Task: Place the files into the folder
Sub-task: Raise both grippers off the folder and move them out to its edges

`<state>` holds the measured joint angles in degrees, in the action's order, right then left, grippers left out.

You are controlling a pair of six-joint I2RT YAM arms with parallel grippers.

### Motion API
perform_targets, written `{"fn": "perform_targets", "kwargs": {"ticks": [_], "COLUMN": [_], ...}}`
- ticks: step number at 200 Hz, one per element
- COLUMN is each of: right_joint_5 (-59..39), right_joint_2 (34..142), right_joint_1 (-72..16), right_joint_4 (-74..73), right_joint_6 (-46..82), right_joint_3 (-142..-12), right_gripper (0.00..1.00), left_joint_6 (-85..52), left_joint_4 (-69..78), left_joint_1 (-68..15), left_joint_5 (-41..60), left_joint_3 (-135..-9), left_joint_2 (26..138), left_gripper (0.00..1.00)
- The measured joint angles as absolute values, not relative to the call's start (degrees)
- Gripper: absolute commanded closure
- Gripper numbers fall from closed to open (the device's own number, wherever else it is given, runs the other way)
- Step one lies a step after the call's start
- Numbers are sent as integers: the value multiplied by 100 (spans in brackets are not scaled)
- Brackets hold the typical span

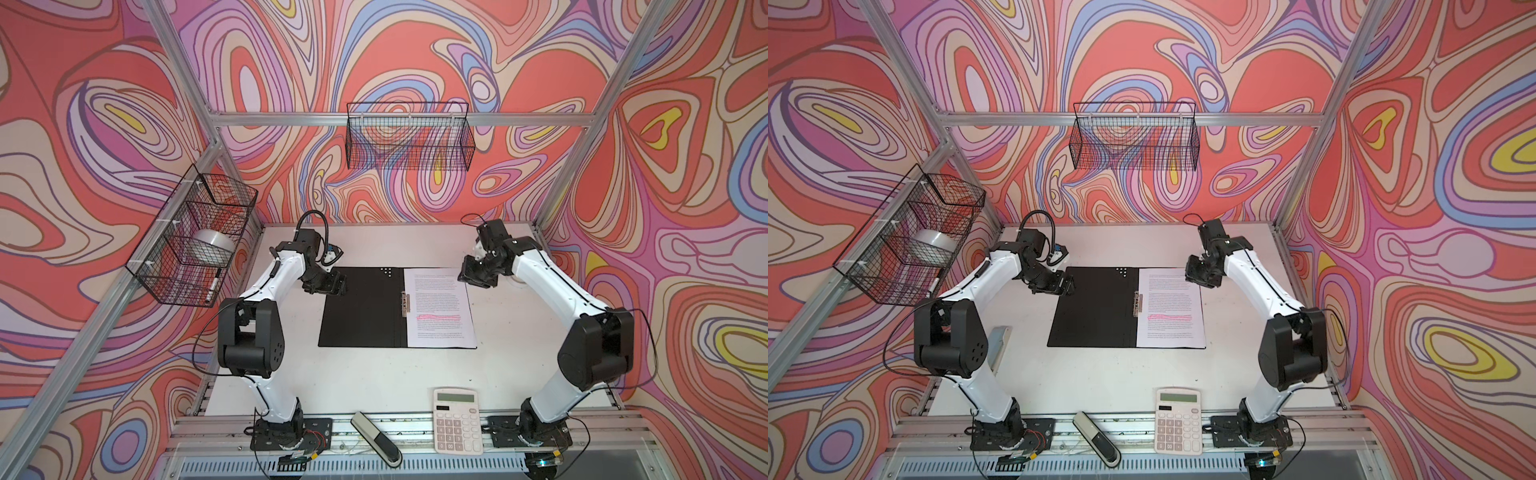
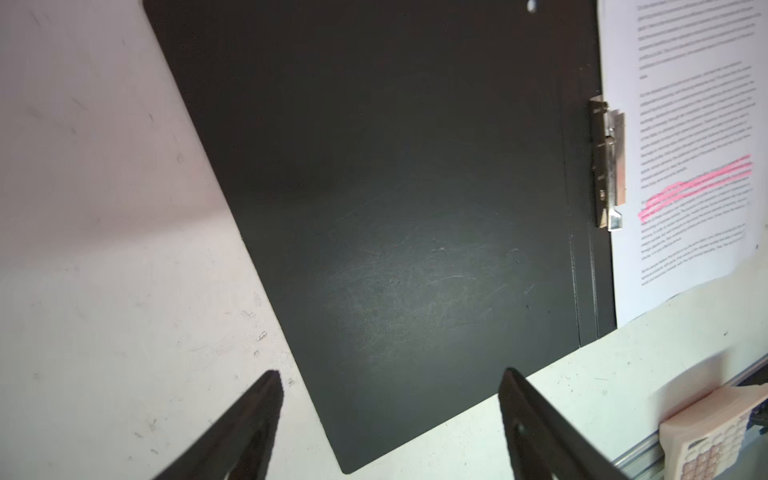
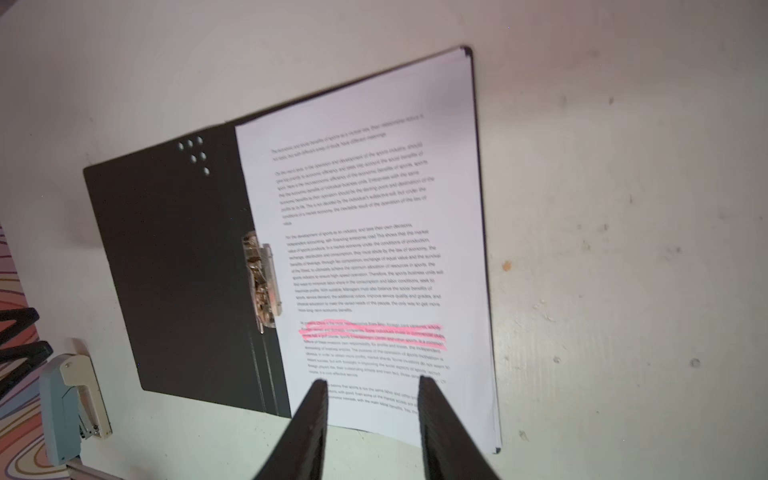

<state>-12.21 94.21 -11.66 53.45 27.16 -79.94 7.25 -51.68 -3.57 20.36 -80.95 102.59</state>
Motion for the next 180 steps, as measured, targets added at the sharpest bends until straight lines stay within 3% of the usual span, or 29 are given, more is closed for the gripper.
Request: {"fn": "perform_targets", "kwargs": {"ticks": [77,180], "right_joint_5": [-1782,-2226], "right_joint_2": [8943,9786], "right_joint_1": [-589,-207], "right_joint_4": [4517,3704], "right_joint_6": [2705,2427], "right_joint_3": [-6230,-5931], "right_gripper": [56,57], "left_joint_6": [711,709], "left_joint_4": [-5181,-5391], "left_joint_1": [34,123], "left_joint_5": [2296,2672], "left_joint_3": [-7959,-8023], "left_joint_2": [10798,11443], "left_gripper": [11,17]}}
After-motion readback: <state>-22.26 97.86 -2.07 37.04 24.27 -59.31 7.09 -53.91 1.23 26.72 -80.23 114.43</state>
